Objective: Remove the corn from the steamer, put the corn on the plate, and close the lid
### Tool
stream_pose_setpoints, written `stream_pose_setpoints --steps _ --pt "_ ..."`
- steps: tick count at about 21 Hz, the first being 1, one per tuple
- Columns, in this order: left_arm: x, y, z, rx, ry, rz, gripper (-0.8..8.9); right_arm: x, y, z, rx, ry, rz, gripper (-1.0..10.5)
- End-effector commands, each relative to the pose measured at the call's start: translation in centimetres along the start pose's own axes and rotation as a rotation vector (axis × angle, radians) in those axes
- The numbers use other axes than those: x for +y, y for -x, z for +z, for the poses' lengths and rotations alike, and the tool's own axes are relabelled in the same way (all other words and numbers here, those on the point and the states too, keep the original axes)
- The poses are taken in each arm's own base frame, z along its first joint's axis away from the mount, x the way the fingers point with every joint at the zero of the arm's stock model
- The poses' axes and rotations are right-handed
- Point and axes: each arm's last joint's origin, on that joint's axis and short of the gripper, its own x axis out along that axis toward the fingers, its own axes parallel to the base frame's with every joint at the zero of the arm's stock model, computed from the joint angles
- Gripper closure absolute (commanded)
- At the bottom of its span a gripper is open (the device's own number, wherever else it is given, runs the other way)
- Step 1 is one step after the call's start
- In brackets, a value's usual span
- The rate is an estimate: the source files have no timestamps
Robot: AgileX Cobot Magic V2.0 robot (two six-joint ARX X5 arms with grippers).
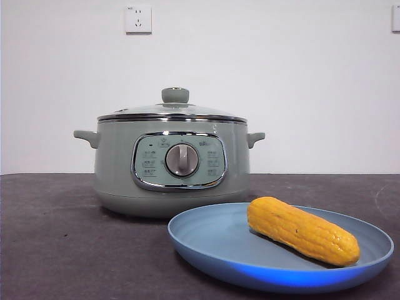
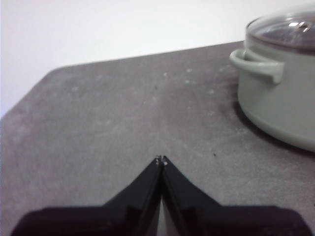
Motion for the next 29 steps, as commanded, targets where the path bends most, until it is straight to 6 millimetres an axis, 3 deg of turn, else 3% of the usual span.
stream_pose_setpoints --steps 1,24,29 --pt "0.0 -0.1 -0.8 0.010 0.061 0.023 8.17 0.0 -0.1 -0.2 0.005 -0.002 -0.002 9.5" --pt "0.0 0.1 -0.9 0.011 0.066 0.022 8.17 0.0 -0.1 -0.1 -0.004 0.049 -0.005 9.5" --pt "0.0 0.1 -0.9 0.011 0.066 0.022 8.17 -2.1 1.2 1.3 -0.212 -0.055 -0.219 9.5"
